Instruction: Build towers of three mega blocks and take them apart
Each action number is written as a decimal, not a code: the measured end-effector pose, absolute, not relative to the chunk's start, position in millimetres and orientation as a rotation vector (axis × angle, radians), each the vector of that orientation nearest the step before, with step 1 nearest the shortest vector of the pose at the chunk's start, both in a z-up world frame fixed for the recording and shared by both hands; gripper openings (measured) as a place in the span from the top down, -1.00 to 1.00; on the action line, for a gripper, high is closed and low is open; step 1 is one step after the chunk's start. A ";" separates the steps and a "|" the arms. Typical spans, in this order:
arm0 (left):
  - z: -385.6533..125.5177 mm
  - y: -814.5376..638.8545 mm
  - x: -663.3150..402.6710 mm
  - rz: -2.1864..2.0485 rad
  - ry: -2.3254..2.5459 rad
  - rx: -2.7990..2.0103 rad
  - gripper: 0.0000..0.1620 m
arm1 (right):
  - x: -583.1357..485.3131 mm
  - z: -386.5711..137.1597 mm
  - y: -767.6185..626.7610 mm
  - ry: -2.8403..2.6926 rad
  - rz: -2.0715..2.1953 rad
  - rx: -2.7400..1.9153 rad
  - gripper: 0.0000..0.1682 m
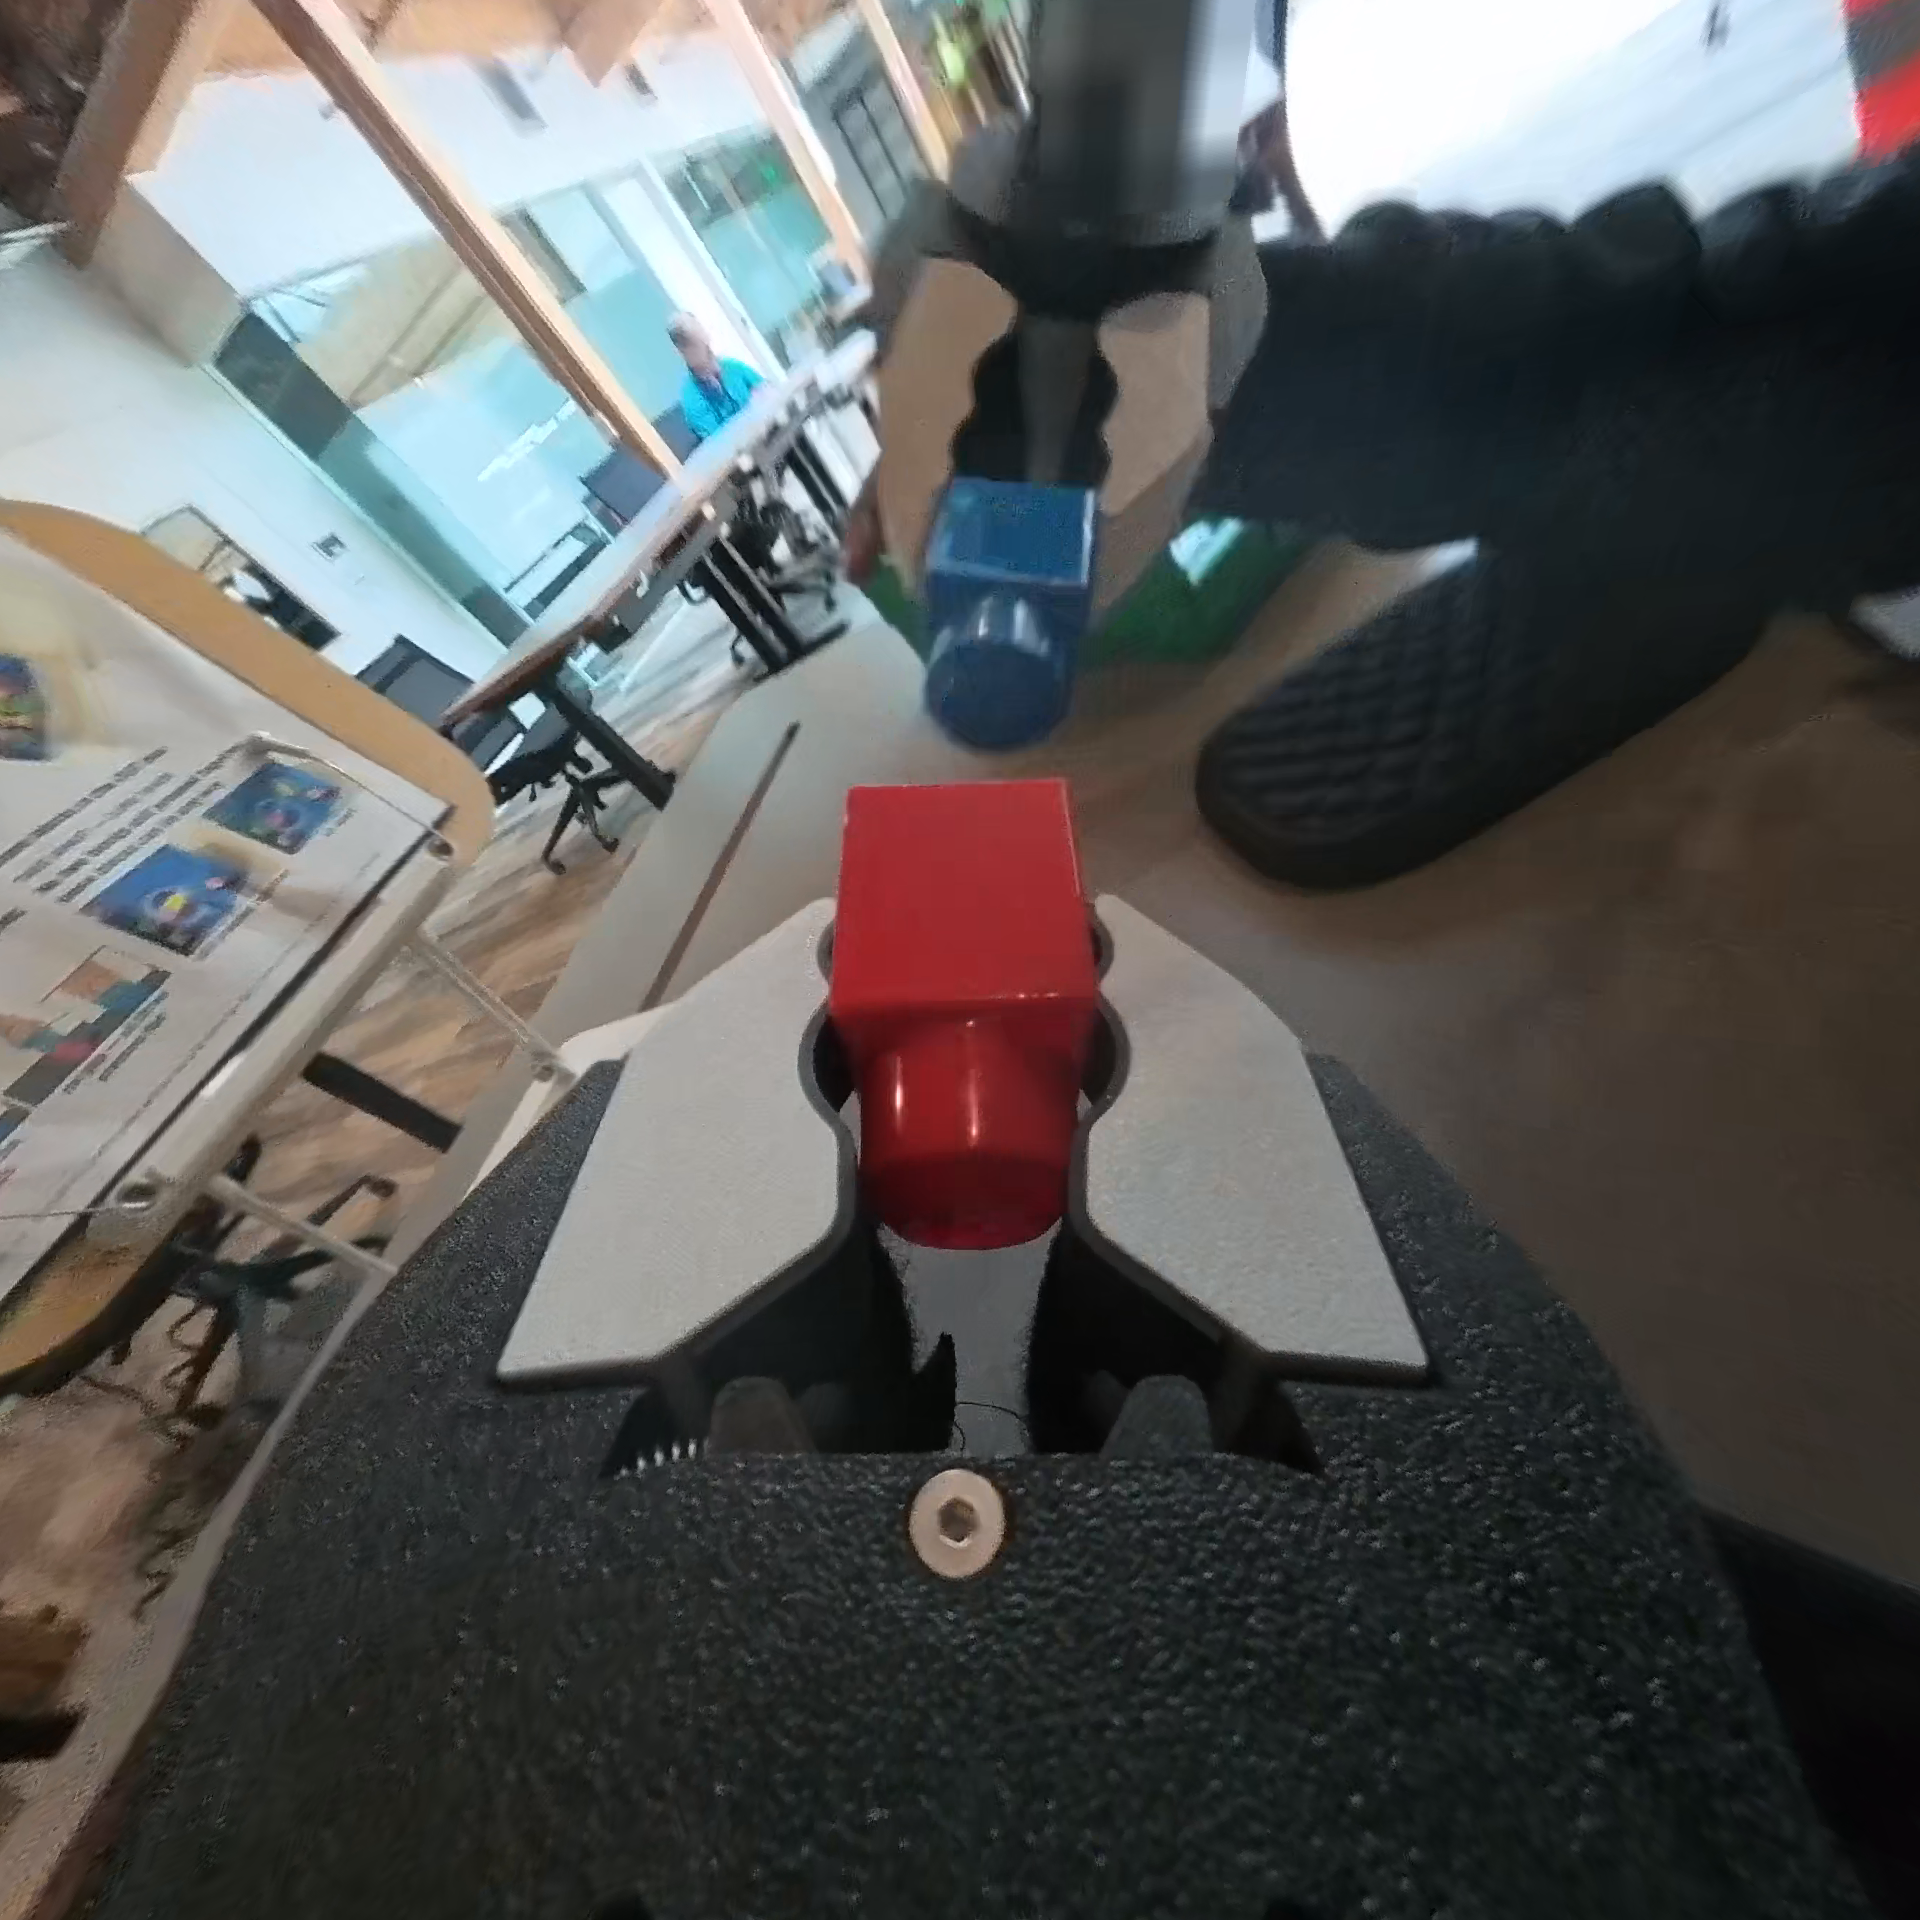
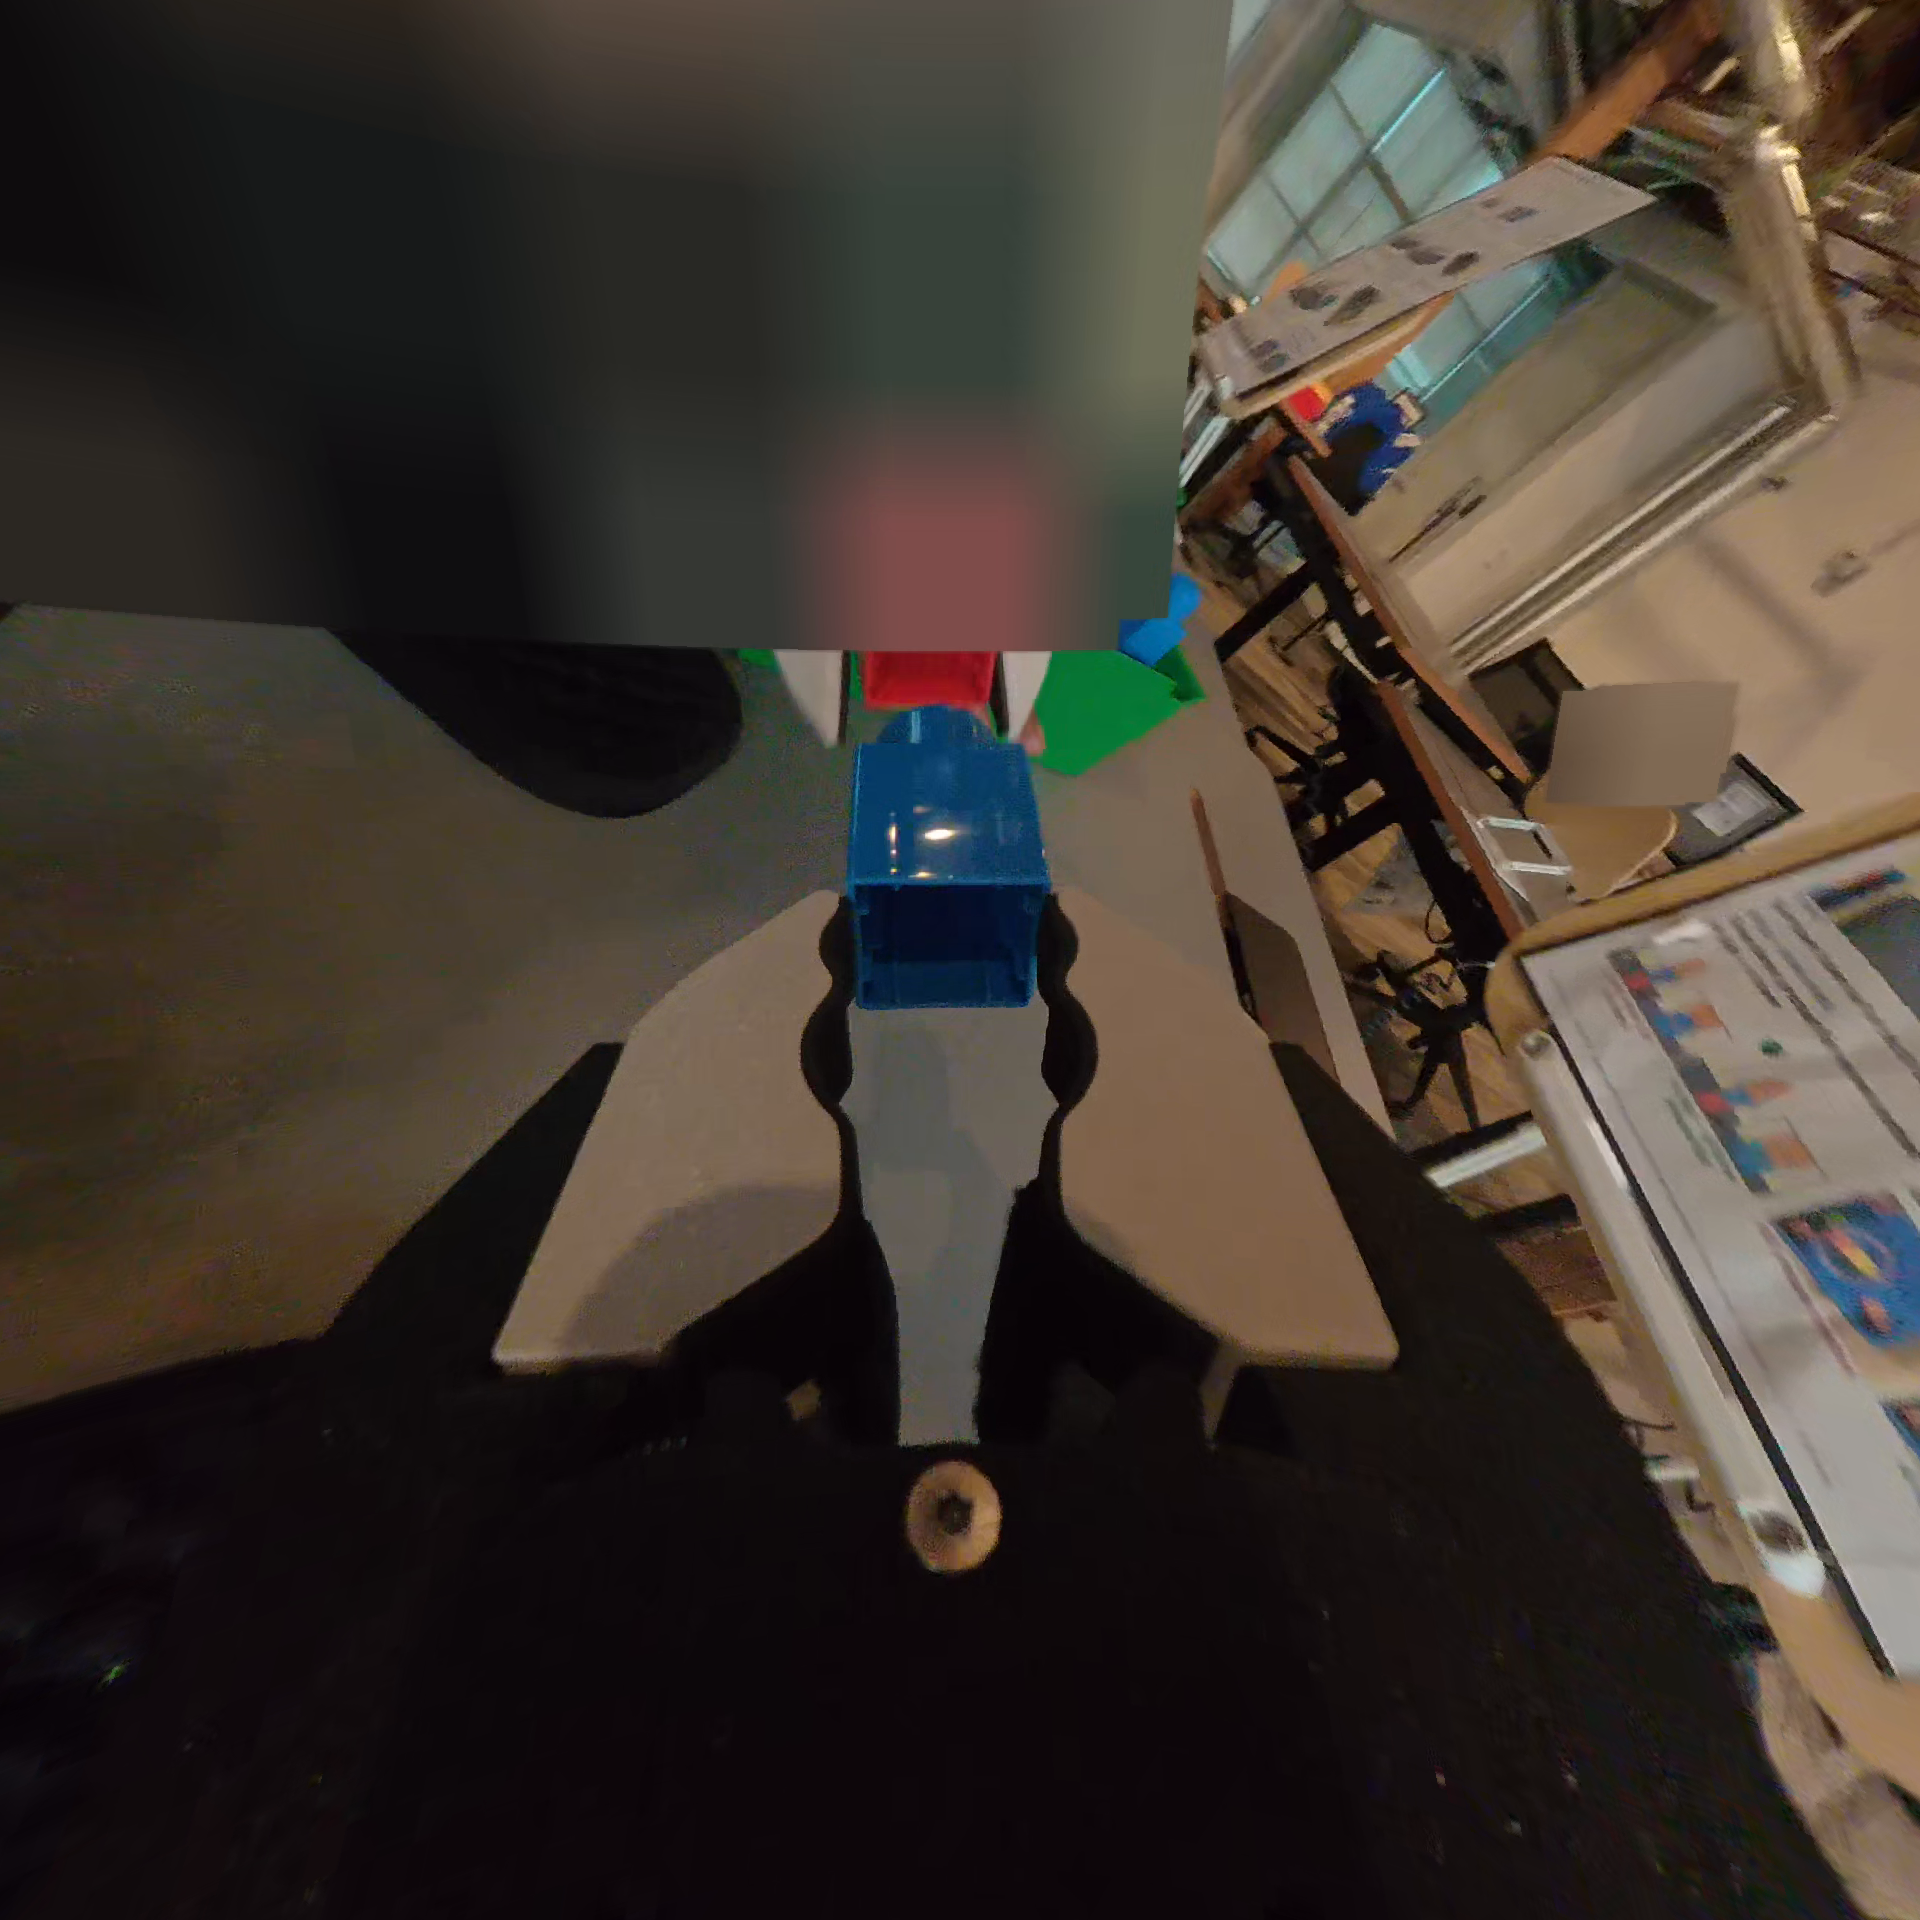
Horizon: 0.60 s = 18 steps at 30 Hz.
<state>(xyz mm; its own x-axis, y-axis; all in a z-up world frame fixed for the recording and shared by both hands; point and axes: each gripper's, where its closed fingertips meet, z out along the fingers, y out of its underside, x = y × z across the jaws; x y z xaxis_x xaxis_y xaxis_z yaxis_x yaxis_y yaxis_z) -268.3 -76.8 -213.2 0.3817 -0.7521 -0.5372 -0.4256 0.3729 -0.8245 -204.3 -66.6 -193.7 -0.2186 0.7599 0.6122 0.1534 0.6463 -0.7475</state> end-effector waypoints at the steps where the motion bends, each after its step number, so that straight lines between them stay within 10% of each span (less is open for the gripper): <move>1: -205.9 -77.5 -273.0 -0.334 1.200 -1.238 0.51 | -194.8 -187.7 -64.5 -1.700 0.681 -0.748 0.60; 18: -205.0 -75.7 -270.5 -0.309 1.195 -1.226 0.51 | 66.3 -150.6 22.1 -0.724 0.110 -1.510 0.59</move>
